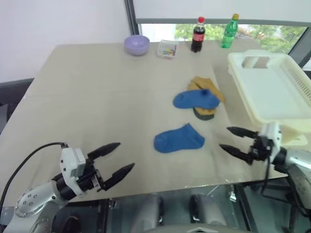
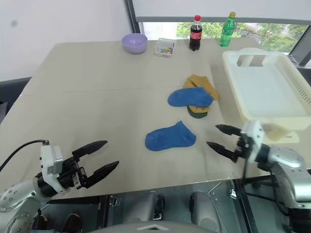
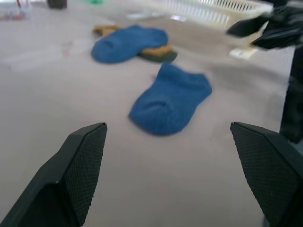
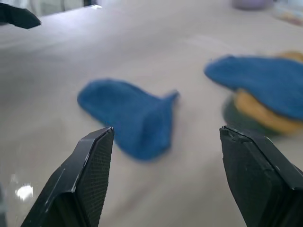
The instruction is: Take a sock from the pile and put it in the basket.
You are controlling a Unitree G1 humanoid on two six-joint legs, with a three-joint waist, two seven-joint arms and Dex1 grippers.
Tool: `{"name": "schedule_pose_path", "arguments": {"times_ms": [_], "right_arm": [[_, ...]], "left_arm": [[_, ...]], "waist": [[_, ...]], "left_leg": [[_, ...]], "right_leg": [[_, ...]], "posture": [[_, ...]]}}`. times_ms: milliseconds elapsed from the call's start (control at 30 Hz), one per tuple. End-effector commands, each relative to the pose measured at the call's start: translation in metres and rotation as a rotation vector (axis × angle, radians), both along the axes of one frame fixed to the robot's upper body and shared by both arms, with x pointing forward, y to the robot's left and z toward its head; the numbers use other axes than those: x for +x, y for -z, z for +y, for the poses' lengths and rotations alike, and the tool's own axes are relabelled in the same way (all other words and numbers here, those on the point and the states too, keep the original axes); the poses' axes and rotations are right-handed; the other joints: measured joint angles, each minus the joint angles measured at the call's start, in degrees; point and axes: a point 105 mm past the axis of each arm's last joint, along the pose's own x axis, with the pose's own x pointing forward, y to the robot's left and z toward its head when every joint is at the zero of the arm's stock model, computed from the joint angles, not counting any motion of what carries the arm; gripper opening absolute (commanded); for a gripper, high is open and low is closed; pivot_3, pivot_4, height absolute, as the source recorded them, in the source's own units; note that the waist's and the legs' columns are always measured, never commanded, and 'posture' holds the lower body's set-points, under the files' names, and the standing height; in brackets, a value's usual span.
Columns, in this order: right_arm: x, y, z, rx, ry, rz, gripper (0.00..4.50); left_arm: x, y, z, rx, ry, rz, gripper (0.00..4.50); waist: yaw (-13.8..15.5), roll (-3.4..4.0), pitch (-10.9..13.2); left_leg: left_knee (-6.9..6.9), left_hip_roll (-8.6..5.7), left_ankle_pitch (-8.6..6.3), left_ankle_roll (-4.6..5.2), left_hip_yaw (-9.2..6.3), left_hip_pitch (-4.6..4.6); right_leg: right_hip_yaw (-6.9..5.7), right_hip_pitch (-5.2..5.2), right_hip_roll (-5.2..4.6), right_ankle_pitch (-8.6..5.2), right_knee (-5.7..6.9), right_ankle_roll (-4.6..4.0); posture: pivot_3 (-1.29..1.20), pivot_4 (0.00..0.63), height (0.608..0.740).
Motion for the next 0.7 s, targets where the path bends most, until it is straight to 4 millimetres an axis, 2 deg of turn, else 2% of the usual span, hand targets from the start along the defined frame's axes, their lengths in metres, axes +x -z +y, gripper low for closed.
{"name": "schedule_pose_path", "arguments": {"times_ms": [33, 167, 267, 367, 433, 567, 700], "right_arm": [[0.021, -0.017, 0.03, -0.004, 0.03, -0.055, 3.63], [0.055, -0.022, 0.044, -0.044, 0.122, -0.044, 3.63], [0.09, -0.01, 0.048, -0.163, 0.242, 0.005, 3.63], [0.121, -0.01, 0.063, -0.203, 0.309, 0.01, 3.63], [0.131, -0.008, 0.076, -0.216, 0.3, 0.015, 3.63], [0.157, 0.008, 0.089, -0.327, 0.354, 0.007, 3.63], [0.164, 0.006, 0.106, -0.284, 0.334, 0.021, 3.63]], "left_arm": [[-0.001, -0.015, 0.006, -0.017, 0.018, -0.05, 4.5], [0.0, -0.018, 0.012, -0.002, 0.009, -0.065, 4.5], [0.006, -0.027, 0.019, -0.047, -0.043, -0.103, 4.5], [0.012, -0.033, 0.024, -0.077, -0.081, -0.131, 4.5], [0.012, -0.032, 0.026, -0.062, -0.086, -0.131, 4.5], [0.011, -0.028, 0.029, -0.036, -0.109, -0.136, 4.5], [0.006, -0.026, 0.028, -0.026, -0.126, -0.137, 4.5]], "waist": [[-0.1, 0.05, 0.0], [-0.1, 0.03, 0.0], [-0.1, 0.03, 0.0], [-0.3, 0.02, 0.0], [-0.7, 0.09, 0.1], [-1.6, 0.1, 0.1], [-2.0, 0.1, 0.1]], "left_leg": [[0.01, -0.01, 0.01, -0.01, 0.03, -0.02], [0.02, -0.11, 0.04, -0.06, 0.02, -0.04], [0.01, -0.13, 0.14, -0.23, 0.0, -0.06], [0.02, -0.13, 0.17, -0.28, -0.02, -0.07], [0.0, -0.13, 0.19, -0.32, -0.02, -0.07], [-0.03, -0.15, 0.2, -0.33, -0.01, -0.12], [-0.06, -0.17, 0.2, -0.33, 0.01, -0.14]], "right_leg": [[0.03, -0.02, 0.01, 0.01, 0.0, 0.0], [0.01, -0.02, 0.12, 0.01, 0.0, 0.0], [-0.03, -0.01, 0.12, 0.01, -0.02, -0.01], [-0.05, -0.02, 0.14, 0.01, 0.0, -0.01], [-0.05, -0.03, 0.19, 0.02, 0.03, -0.02], [-0.06, -0.05, 0.22, 0.03, 0.04, 0.0], [-0.04, -0.08, 0.22, 0.05, 0.02, 0.04]], "posture": [[0.0, 0.15, 0.74], [0.0, 0.15, 0.74], [0.0, 0.15, 0.74], [0.0, 0.15, 0.74], [0.0, 0.15, 0.74], [0.0, 0.15, 0.74], [0.0, 0.15, 0.74]]}}
